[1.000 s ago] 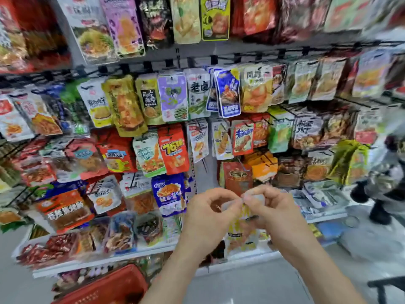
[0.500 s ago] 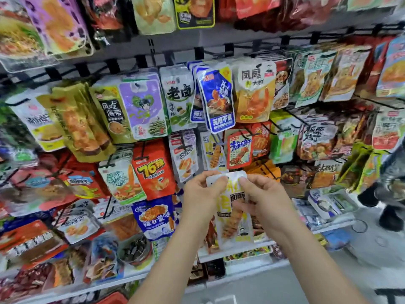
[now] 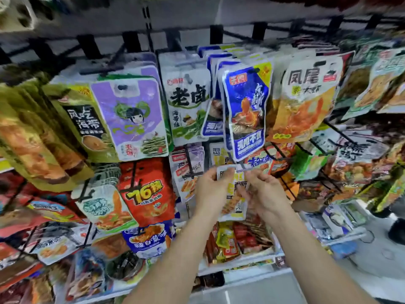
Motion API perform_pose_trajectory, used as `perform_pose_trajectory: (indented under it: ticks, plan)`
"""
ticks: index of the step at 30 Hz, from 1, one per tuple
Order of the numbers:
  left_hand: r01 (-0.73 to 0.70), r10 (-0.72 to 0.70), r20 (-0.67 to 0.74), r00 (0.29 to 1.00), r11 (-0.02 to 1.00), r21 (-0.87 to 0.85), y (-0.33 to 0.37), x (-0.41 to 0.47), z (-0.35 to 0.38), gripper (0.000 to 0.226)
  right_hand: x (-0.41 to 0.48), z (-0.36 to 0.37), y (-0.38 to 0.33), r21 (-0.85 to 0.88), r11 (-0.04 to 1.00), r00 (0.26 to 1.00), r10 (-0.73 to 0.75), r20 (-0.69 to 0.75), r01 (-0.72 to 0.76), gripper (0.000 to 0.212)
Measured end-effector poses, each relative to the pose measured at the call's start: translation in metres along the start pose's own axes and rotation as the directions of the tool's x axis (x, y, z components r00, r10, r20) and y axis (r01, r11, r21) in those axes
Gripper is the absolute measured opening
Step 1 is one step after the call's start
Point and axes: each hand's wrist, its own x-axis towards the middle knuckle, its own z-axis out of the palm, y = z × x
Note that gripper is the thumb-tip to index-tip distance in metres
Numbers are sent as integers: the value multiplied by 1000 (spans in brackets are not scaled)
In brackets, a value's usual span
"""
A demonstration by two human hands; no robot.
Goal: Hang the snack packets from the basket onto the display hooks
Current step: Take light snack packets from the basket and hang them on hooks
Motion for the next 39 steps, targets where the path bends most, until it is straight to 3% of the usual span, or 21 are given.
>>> perform_pose_trajectory:
  ticks: [5, 8, 11, 18, 23, 27, 30, 35, 37, 39]
  plan:
    - [-141, 139, -59, 989, 989, -41, 0, 13, 11, 27, 21, 0, -2, 50, 999, 999, -9, 44, 7, 8]
    - [-229, 226, -86, 970, 973, -19, -2, 12, 15, 25, 28, -3, -3, 16, 999, 997, -34, 72, 33, 9]
    - [-257, 251, -91, 964, 965, -55, -3, 10, 14, 5, 28, -7, -3, -57, 995, 991, -72, 114, 79, 10]
    - [-298, 294, -107, 950, 954, -21, -2, 8, 14, 10, 24, -5, 0, -138, 982, 986, -111, 123, 128, 17]
    - [-291, 296, -163, 941, 955, 55, -5, 18, 19, 6, 23, 1, -3, -191, 965, 984, -176, 32, 179, 14]
    - [-293, 306, -217, 927, 952, 89, -4, 24, 22, 7, 27, 4, -2, -378, 883, 954, -300, 0, 277, 9]
    - [-317, 341, -247, 907, 939, 133, -7, 34, 25, 18, 32, 2, 0, -528, 769, 924, -374, 84, 359, 13]
    - [-352, 387, -244, 889, 919, 176, -5, 42, 29, 18, 33, 3, -2, -645, 633, 896, -388, 216, 429, 28]
    - [-338, 392, -247, 886, 912, 233, -4, 45, 28, 23, 34, 5, -5, -650, 634, 904, -356, 235, 419, 35]
    - [-321, 385, -235, 892, 908, 271, -8, 44, 29, 33, 35, 7, -8, -617, 704, 936, -271, 224, 351, 41]
